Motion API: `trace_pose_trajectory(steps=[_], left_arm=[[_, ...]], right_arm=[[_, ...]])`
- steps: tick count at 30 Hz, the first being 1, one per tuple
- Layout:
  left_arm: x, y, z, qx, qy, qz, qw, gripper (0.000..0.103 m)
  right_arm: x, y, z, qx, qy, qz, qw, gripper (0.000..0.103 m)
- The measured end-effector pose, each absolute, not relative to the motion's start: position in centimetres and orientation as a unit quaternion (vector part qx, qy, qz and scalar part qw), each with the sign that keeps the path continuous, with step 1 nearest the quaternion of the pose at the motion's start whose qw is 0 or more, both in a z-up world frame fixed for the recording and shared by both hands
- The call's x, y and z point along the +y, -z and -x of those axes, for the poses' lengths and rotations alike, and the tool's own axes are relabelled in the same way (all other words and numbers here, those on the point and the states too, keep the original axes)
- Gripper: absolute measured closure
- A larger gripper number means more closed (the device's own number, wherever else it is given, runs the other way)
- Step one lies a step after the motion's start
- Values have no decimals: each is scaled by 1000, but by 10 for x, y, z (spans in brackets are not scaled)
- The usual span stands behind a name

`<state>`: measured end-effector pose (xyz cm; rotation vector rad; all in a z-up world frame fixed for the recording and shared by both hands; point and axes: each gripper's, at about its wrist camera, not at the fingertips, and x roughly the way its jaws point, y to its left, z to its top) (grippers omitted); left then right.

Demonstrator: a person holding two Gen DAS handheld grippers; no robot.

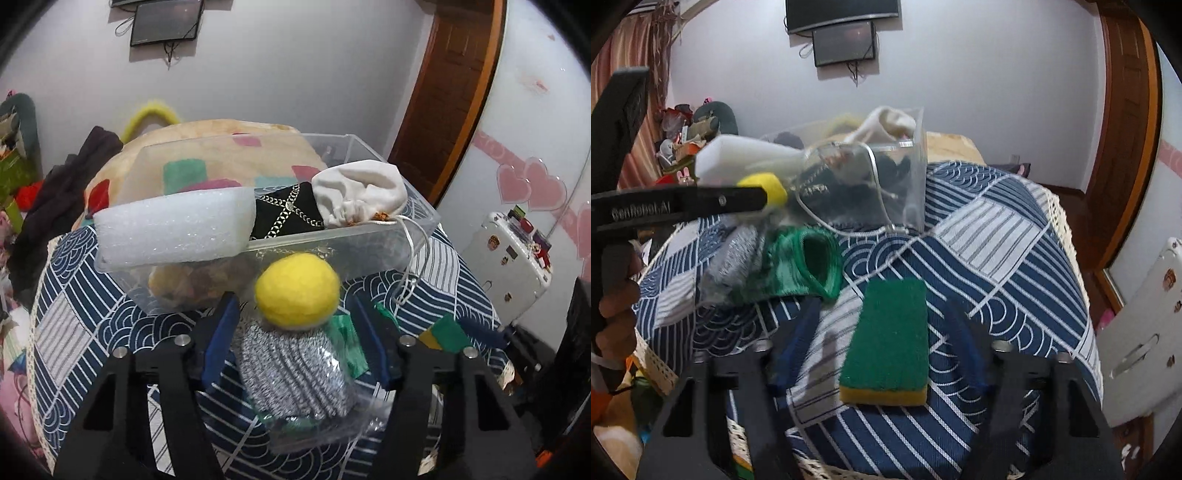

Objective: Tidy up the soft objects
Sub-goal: 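Grasp the yellow felt ball with the left tool while the right tool grasps the green sponge, then drop the yellow ball into the box with the left tool while the right drops the sponge in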

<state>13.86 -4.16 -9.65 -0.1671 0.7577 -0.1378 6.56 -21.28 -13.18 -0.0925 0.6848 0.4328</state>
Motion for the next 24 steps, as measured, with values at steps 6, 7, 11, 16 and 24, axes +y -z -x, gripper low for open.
trace_pose_trajectory(steps=[6,7,11,16,24], left_arm=[[-46,105,-144,374,83,79,921,60],[-45,105,-144,372,84,79,921,61],[-41,103,-136,361,82,79,926,61],[-32,98,-118,350,78,83,930,61],[-16,83,-88,321,65,89,940,61]], right_arm=[[-216,128,-60,315,-204,38,926,69],[-216,125,-57,309,-203,38,928,69],[-218,115,-54,296,-199,34,934,69],[-212,100,-59,281,-204,33,937,69],[-192,62,-70,221,-224,30,949,69]])
